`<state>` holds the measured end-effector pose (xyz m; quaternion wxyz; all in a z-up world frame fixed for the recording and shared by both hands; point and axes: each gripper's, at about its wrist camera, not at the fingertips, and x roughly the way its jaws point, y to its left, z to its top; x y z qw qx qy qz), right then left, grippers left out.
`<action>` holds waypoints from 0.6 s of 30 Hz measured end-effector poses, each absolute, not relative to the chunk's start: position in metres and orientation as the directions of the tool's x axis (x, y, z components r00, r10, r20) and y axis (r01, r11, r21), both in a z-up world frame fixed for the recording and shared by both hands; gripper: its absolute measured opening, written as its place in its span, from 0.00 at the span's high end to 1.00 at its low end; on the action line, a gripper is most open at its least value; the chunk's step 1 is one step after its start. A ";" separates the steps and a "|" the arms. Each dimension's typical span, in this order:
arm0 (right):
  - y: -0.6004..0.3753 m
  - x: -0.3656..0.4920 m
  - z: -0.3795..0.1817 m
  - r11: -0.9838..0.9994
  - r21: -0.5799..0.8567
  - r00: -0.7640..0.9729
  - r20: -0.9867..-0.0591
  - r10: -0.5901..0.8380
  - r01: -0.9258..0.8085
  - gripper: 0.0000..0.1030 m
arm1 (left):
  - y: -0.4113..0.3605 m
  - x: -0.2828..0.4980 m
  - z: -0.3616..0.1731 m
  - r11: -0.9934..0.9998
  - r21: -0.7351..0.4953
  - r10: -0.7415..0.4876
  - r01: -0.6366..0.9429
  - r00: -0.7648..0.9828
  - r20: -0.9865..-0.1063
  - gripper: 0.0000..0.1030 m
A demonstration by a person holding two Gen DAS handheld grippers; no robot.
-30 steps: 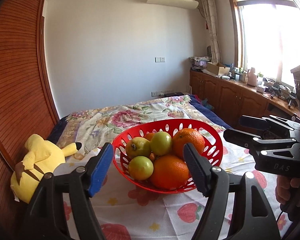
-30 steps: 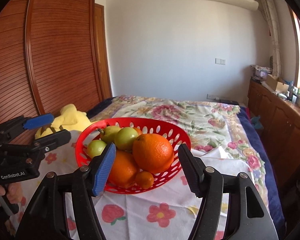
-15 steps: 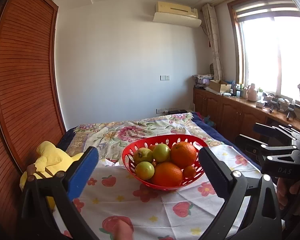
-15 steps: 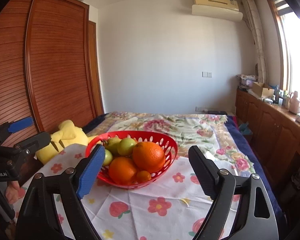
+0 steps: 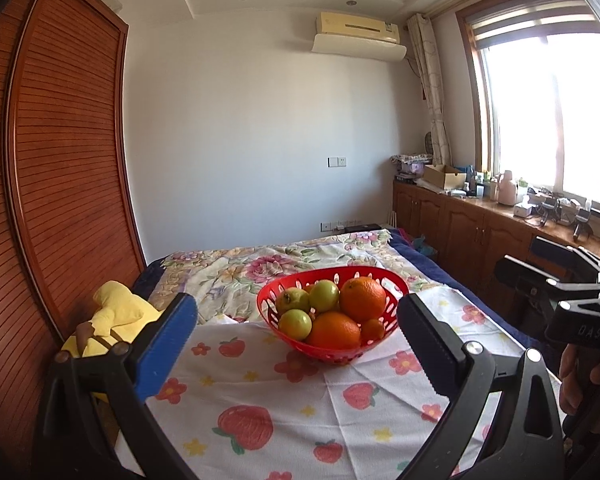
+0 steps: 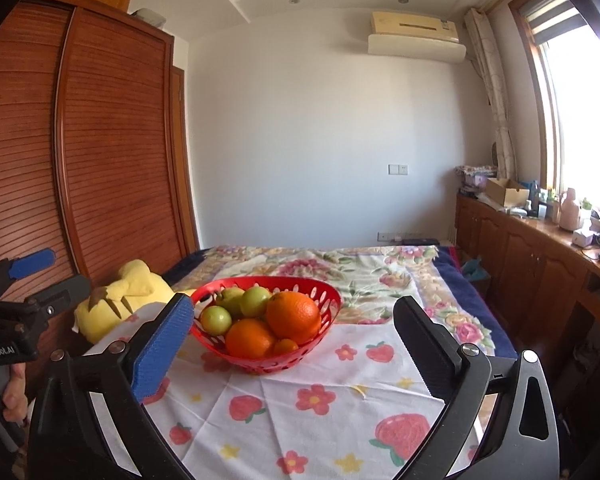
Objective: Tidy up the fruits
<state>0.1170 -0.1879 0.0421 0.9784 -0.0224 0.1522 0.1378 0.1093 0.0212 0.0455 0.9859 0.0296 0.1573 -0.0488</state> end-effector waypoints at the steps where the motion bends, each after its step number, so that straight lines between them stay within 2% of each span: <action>1: -0.190 0.114 0.042 0.961 -0.001 0.916 -0.304 0.262 -0.276 0.01 | 0.020 0.106 0.045 0.994 0.043 -0.084 0.102 0.945 -0.316 0.02; 18: -0.204 0.063 0.050 0.970 0.003 0.931 -0.278 0.235 -0.244 0.01 | 0.021 0.057 0.052 0.996 0.027 -0.067 0.080 0.943 -0.327 0.02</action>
